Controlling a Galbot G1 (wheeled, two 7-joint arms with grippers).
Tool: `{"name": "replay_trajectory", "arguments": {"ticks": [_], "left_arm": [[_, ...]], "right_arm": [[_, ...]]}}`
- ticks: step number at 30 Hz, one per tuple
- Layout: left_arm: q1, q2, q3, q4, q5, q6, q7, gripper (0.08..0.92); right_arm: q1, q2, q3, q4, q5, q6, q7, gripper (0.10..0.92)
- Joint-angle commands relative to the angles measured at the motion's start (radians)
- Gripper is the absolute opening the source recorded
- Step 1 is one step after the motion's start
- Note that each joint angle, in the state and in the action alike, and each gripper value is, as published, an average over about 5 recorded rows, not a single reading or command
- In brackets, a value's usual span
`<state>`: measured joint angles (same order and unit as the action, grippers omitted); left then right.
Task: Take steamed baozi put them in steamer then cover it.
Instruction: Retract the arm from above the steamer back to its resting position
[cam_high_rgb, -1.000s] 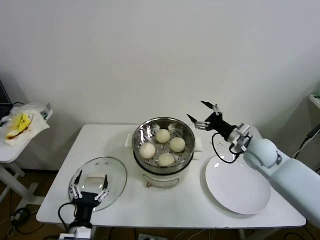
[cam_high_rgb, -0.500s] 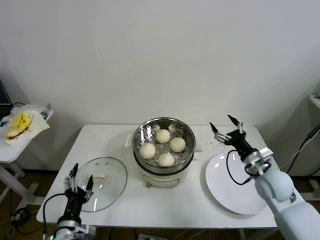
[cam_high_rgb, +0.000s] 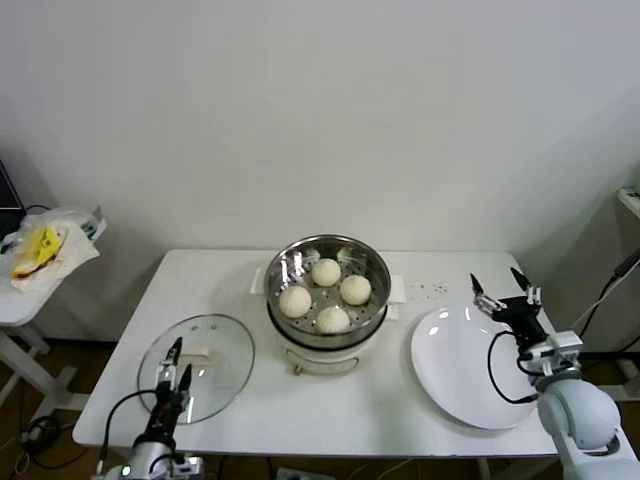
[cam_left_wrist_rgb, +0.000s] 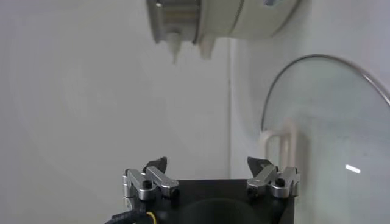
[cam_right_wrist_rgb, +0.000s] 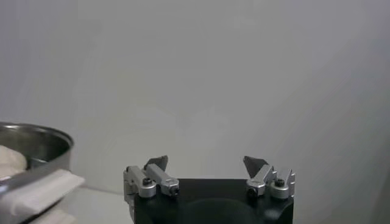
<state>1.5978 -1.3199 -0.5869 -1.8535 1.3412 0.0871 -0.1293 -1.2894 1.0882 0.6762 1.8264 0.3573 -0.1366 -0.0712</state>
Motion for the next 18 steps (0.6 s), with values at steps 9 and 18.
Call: {"name": "replay_trajectory", "arguments": {"ticks": [9,18], "left_arm": [[-0.2,0.009,0.036,0.29,0.086,-0.025,-0.068,0.823],[-0.278,0.024,0.044,0.36,0.054,-0.026,-0.099,0.823]], "right_arm": [[-0.049,0.055,0.084,-0.015,-0.053,-0.022,-0.012,0.823],[-0.039,0.057,0.07,-0.037,-0.079,-0.012,-0.02,0.823]]}}
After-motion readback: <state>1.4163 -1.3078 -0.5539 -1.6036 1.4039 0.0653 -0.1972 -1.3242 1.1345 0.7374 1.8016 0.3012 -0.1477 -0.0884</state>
